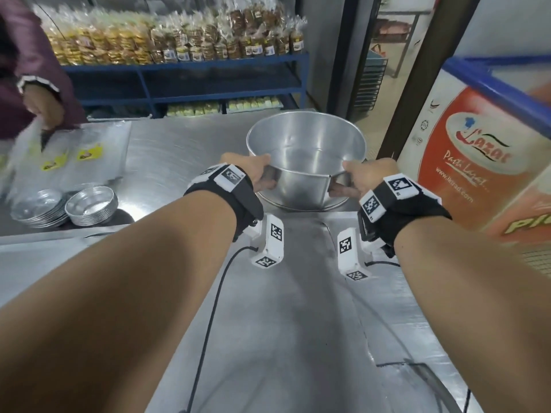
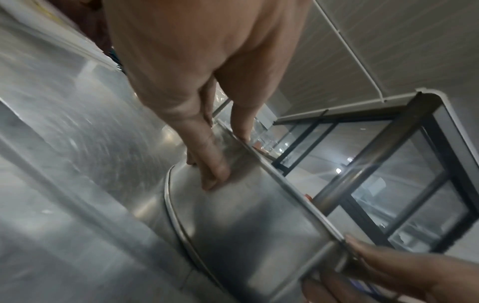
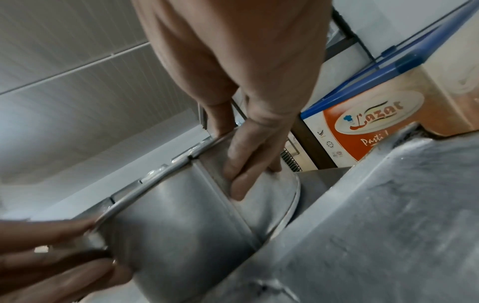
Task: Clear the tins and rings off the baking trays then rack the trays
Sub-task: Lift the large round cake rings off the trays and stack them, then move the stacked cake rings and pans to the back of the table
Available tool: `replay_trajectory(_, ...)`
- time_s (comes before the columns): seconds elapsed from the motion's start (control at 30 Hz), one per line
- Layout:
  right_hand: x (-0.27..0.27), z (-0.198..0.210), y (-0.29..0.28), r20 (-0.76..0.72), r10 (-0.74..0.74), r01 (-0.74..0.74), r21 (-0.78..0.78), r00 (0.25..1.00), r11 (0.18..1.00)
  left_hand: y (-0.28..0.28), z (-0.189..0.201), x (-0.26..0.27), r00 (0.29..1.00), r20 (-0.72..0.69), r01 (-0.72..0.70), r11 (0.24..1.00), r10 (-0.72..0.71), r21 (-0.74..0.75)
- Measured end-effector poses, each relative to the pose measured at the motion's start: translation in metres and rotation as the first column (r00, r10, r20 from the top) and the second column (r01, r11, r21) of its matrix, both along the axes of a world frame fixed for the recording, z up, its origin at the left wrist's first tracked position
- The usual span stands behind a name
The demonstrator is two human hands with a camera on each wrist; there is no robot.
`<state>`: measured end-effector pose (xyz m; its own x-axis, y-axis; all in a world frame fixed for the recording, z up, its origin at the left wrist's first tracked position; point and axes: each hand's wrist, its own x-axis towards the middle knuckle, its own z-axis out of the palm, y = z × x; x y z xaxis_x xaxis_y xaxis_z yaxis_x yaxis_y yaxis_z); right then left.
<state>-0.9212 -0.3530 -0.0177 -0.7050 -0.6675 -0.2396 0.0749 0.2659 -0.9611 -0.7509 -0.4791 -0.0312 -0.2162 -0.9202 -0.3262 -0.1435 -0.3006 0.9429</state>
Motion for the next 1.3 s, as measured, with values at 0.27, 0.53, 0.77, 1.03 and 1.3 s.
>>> replay_trajectory(0.27,0.071,0.017,0.028,-0.379,0.132,-0.027,0.27,0.916,0.962,0.044,0.016,0.045,0.94,0.281,0.218,0.974,-0.193,-0.06)
replay_trajectory(0.53,0.203,0.07,0.069,-0.61,0.405,-0.13,0.444,0.681,0.887,0.109,0.081,0.174,0.725,0.67,0.47,0.825,-0.159,-0.314)
replay_trajectory(0.77,0.381,0.112,0.113,-0.636,0.553,-0.255,0.503,0.538,0.826,0.172,0.123,0.382,0.713,0.7,0.45,0.79,-0.036,-0.417)
replay_trajectory(1.03,0.608,0.134,0.189,-0.666,0.64,-0.464,0.461,0.384,0.757,0.286,0.128,0.621,0.664,0.739,0.293,0.869,0.115,-0.398)
replay_trajectory(1.3,0.804,0.115,0.251,-0.623,0.763,-0.679,0.487,0.17,0.549,0.387,0.113,0.811,0.473,0.825,0.127,0.902,0.31,-0.412)
